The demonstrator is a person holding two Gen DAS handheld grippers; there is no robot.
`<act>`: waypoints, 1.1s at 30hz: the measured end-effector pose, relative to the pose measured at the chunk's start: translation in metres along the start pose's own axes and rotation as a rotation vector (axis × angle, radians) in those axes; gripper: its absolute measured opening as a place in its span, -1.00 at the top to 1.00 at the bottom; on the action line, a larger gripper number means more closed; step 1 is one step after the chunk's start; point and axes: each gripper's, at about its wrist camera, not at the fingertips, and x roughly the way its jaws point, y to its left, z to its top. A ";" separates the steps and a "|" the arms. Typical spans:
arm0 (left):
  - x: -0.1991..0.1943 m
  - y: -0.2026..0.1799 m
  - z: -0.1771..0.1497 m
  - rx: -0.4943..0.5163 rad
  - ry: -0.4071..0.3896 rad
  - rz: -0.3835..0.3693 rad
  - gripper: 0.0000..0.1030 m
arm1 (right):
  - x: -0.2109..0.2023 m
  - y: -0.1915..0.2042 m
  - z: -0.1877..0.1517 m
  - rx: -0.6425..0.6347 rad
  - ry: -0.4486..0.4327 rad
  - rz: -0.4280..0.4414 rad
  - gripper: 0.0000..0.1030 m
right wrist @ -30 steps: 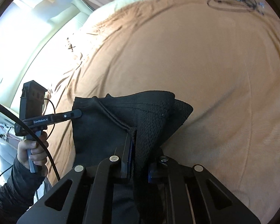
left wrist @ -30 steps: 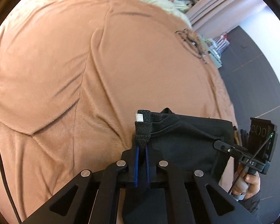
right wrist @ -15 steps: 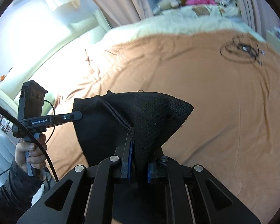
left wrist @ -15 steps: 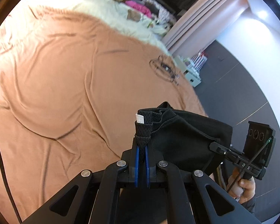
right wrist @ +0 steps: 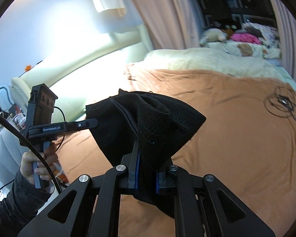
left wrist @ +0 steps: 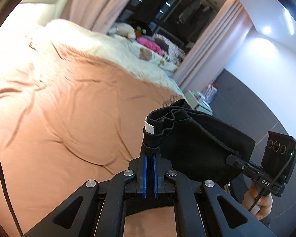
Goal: Fold small clothes
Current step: 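Lift the folded shirt with both grippers and carry it across the bed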
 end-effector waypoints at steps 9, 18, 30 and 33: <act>-0.105 0.069 0.016 -0.029 -0.108 0.111 0.91 | 0.041 0.072 0.005 -0.029 0.001 0.146 0.85; -0.194 0.138 0.023 -0.032 -0.187 0.237 0.91 | 0.106 0.114 0.011 -0.078 0.024 0.256 0.85; -0.278 0.227 0.017 -0.085 -0.242 0.374 0.91 | 0.194 0.154 0.029 -0.141 0.072 0.403 0.85; -0.293 0.245 0.015 -0.098 -0.251 0.403 0.91 | 0.217 0.157 0.030 -0.140 0.095 0.437 0.85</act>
